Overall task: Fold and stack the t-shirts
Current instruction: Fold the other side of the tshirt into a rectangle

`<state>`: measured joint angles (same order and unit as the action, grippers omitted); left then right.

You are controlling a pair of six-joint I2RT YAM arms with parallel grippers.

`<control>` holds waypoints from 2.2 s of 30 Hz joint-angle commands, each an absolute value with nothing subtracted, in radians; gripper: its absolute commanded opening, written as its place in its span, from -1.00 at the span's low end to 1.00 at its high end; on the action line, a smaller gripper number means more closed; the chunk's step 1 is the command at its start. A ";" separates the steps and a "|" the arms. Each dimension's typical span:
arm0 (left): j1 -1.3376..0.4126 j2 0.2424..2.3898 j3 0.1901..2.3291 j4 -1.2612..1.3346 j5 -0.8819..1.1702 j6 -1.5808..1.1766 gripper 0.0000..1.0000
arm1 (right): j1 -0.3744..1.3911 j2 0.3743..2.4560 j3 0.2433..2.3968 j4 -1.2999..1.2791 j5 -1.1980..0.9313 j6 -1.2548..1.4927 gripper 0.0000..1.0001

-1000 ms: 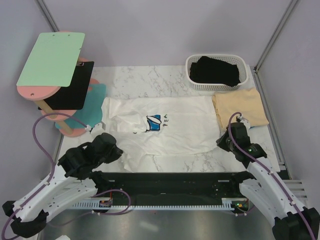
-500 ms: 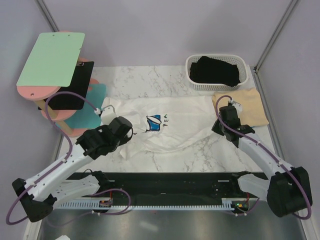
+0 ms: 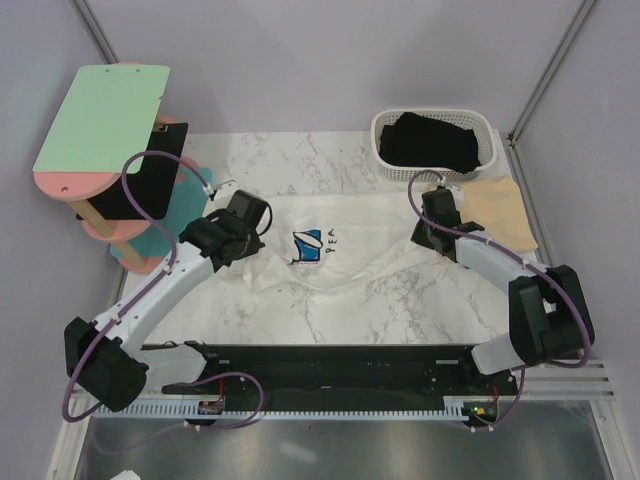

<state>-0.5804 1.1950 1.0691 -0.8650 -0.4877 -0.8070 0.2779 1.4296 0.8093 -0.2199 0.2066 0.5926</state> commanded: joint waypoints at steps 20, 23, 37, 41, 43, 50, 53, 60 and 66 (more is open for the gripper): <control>-0.367 1.499 1.304 -0.749 -0.370 -0.571 -0.96 | 0.192 1.591 0.992 -0.221 0.259 0.558 -1.00; -0.356 1.541 1.330 -0.749 -0.364 -0.561 -0.96 | 0.180 1.618 1.009 -0.225 0.256 0.561 -1.00; -0.322 1.695 1.497 -0.749 -0.368 -0.529 -0.96 | 0.167 1.796 1.114 -0.233 0.183 0.563 -0.07; -0.307 1.742 1.546 -0.753 -0.376 -0.517 -0.96 | 0.167 1.738 1.075 -0.187 0.175 0.532 0.96; -0.292 1.778 1.569 -0.767 -0.374 -0.514 -0.96 | 0.167 1.698 1.066 -0.186 0.173 0.511 0.96; -0.273 1.882 1.651 -0.848 -0.385 -0.529 0.99 | 0.167 1.571 1.040 -0.172 0.135 0.483 0.96; -0.299 1.832 1.611 -0.836 -0.403 -0.529 0.99 | 0.170 1.543 1.026 -0.161 0.118 0.482 0.96; -0.406 1.697 1.490 -0.824 -0.457 -0.535 0.96 | 0.170 1.529 1.000 -0.156 0.081 0.495 0.96; -0.463 1.617 1.350 -0.807 -0.477 -0.586 0.84 | 0.169 1.525 0.966 -0.156 0.074 0.494 0.96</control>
